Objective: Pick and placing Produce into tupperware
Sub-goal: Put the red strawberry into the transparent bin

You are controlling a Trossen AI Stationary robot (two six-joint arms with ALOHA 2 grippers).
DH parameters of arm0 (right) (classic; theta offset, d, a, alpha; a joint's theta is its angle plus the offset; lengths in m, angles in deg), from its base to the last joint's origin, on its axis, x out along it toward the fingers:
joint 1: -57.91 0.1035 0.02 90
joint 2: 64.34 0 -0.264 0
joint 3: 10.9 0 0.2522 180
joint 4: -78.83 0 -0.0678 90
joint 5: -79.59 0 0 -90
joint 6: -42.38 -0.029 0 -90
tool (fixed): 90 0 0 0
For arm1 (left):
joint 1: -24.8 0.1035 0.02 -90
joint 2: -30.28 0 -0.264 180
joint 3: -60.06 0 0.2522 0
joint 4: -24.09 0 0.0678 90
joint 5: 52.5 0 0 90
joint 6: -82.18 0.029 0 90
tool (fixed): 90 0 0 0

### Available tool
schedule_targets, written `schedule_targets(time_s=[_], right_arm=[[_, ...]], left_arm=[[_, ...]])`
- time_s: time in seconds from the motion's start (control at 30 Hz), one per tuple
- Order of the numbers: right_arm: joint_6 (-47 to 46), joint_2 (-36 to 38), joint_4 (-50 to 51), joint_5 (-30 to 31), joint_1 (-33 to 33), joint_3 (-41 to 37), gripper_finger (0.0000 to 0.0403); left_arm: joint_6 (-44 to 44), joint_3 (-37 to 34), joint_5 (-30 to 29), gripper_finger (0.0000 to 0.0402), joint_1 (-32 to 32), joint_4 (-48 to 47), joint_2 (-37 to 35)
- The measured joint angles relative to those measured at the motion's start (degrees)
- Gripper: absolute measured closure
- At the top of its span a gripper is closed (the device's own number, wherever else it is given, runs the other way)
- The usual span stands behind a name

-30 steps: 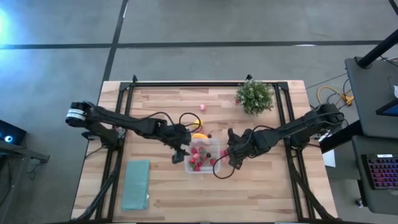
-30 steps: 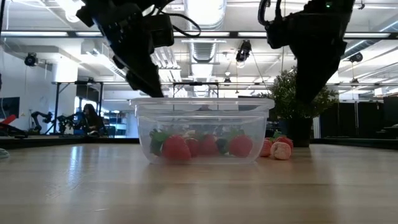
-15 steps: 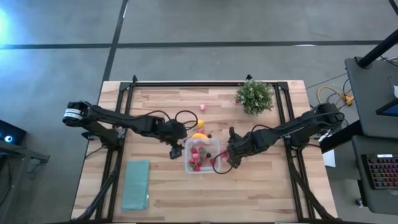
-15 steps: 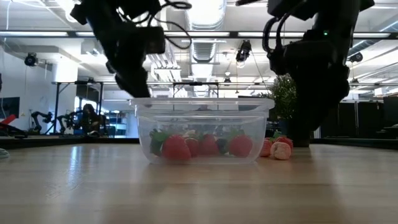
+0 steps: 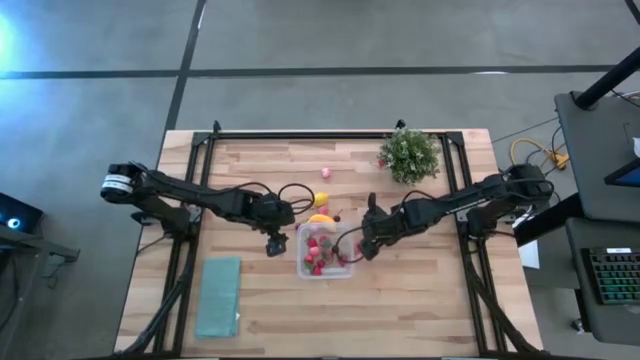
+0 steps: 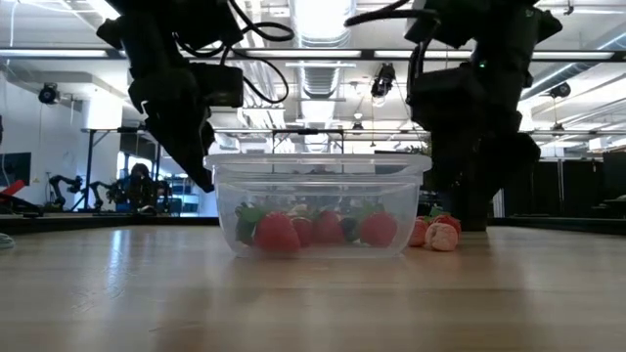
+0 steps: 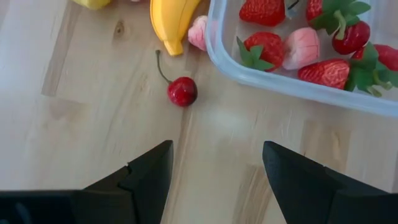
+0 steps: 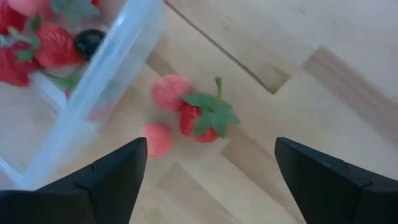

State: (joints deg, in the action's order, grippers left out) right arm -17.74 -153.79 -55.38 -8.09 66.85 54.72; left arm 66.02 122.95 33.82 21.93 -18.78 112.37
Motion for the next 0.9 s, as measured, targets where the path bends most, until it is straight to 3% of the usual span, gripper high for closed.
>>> schedule_targets(time_s=[0.27,0.57,0.9], right_arm=[[-6.2,-1.5,0.0,-0.9,-0.3,0.1,0.0064],[17.2,-6.4,-0.3,0.6,3.2,1.7,0.0073],[26.7,-8.1,-1.0,4.3,3.9,2.0,0.0075]], left_arm=[[0.0,0.0,0.0,0.0168,0.0,-0.1,-0.1],[-0.2,0.1,0.1,0.0168,0.0,-0.4,-0.4],[-1.7,0.1,0.1,0.0168,0.0,-0.3,-0.4]])
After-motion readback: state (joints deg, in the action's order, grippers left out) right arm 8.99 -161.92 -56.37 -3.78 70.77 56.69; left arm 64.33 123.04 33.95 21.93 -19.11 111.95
